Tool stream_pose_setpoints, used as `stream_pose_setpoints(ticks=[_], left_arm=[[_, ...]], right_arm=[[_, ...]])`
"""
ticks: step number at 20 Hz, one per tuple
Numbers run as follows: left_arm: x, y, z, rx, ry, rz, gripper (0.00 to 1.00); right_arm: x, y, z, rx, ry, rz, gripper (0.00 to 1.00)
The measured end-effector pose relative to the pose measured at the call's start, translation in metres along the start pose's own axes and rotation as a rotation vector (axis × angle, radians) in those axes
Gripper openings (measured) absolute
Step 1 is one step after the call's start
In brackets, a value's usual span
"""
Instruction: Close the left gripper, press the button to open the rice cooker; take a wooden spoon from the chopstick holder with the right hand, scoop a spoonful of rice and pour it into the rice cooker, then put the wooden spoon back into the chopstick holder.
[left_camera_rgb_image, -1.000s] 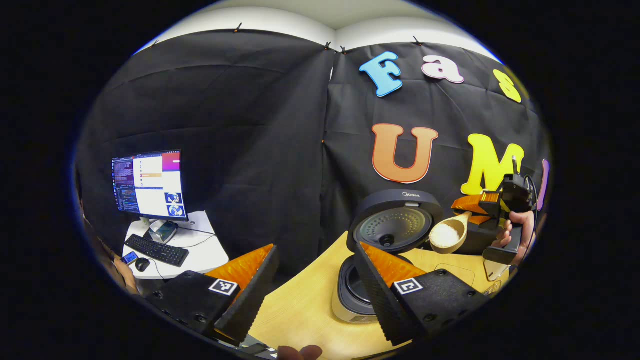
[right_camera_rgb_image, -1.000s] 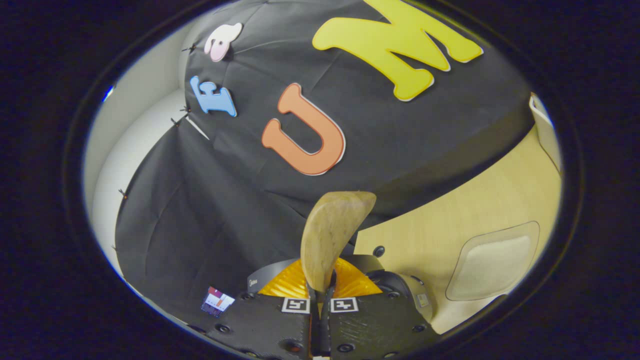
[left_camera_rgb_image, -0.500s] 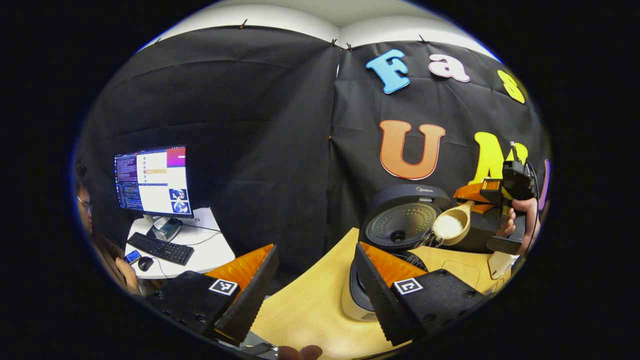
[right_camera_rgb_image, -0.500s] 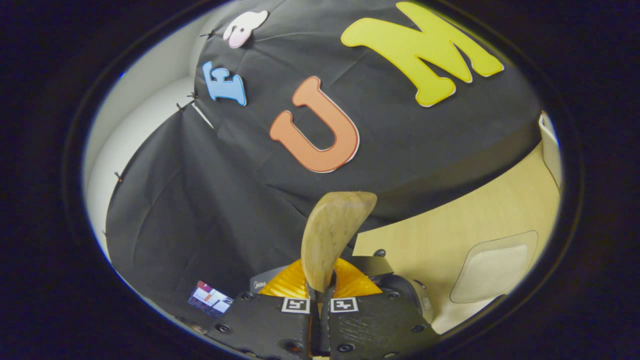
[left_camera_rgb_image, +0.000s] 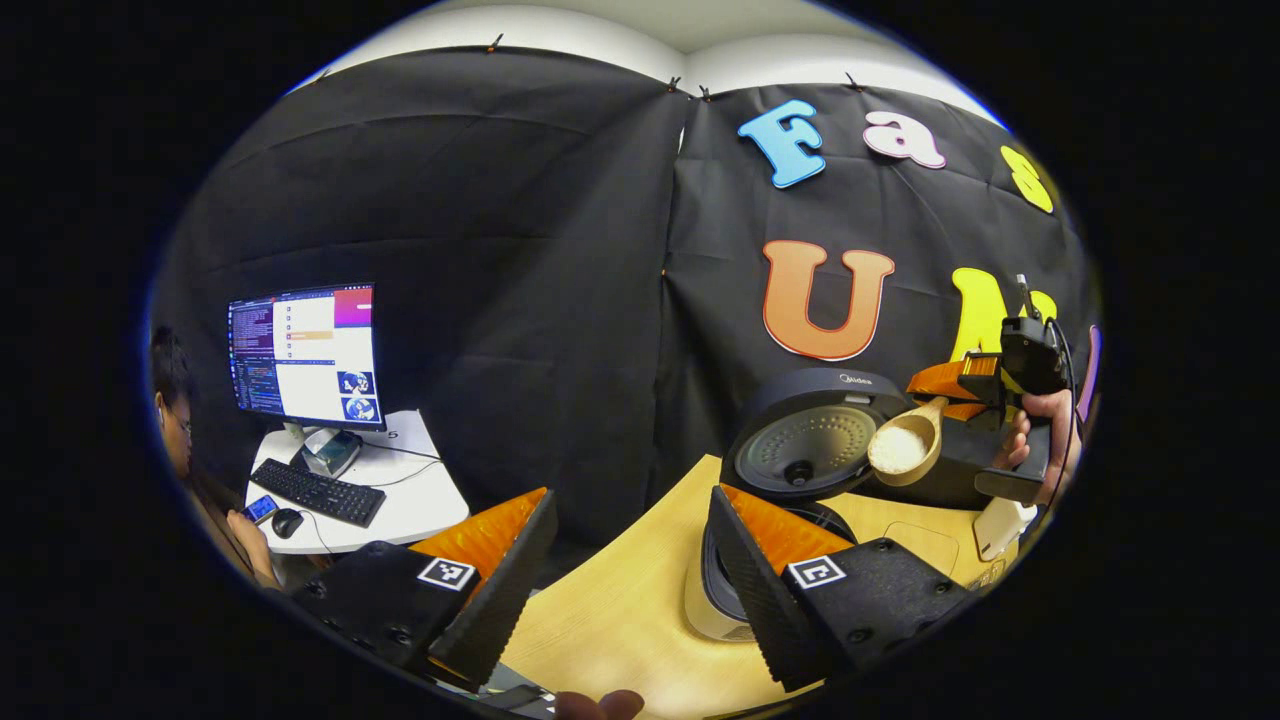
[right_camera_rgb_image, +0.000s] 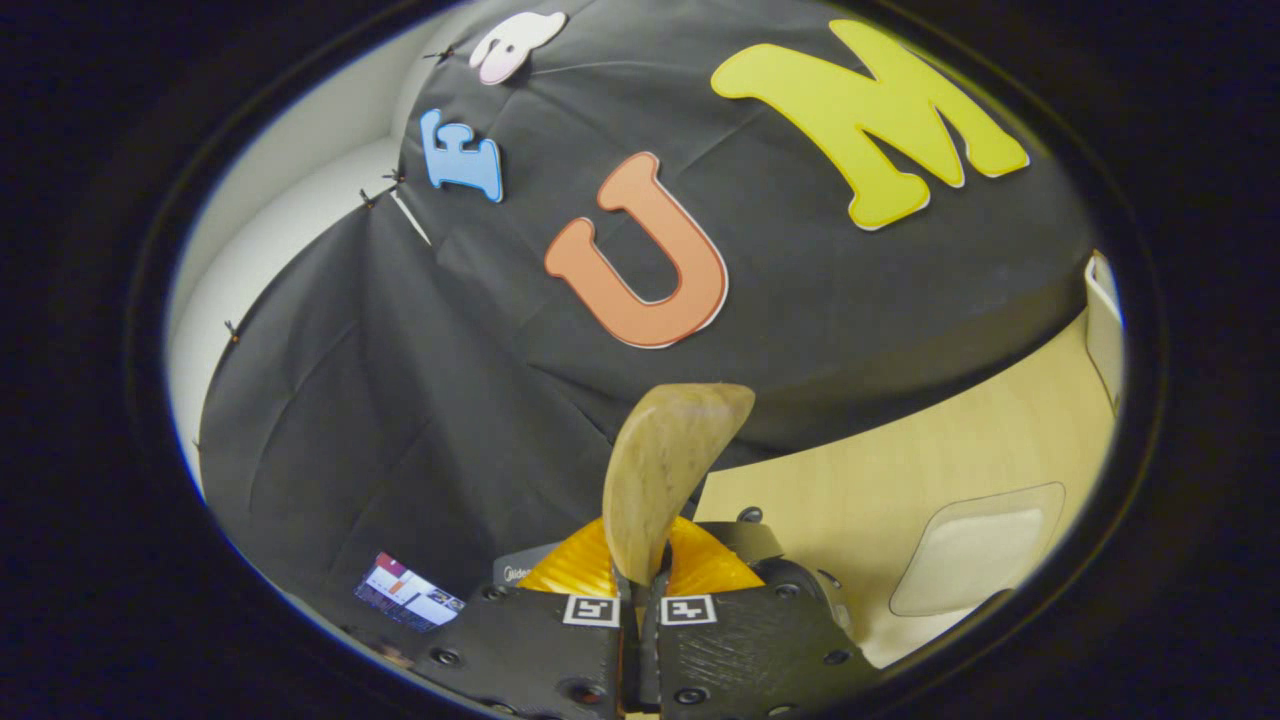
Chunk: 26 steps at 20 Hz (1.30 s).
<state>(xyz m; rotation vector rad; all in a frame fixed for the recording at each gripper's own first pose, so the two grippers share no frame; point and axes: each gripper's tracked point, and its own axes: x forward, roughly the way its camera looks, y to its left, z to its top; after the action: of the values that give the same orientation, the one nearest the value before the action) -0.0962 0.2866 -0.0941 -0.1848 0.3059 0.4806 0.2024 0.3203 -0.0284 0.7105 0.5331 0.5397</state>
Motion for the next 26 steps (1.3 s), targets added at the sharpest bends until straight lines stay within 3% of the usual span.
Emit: stream_pose_setpoints(ticks=[8,26], left_arm=[[0.0,0.005,-0.003,-0.01,0.004,0.012,0.98],[-0.008,0.018,-0.007,-0.039,0.001,0.032,0.98]], right_arm=[[0.003,-0.001,0.002,-0.087,-0.016,-0.037,0.0],[0.011,-0.001,0.0,-0.164,-0.022,-0.077,0.0]])
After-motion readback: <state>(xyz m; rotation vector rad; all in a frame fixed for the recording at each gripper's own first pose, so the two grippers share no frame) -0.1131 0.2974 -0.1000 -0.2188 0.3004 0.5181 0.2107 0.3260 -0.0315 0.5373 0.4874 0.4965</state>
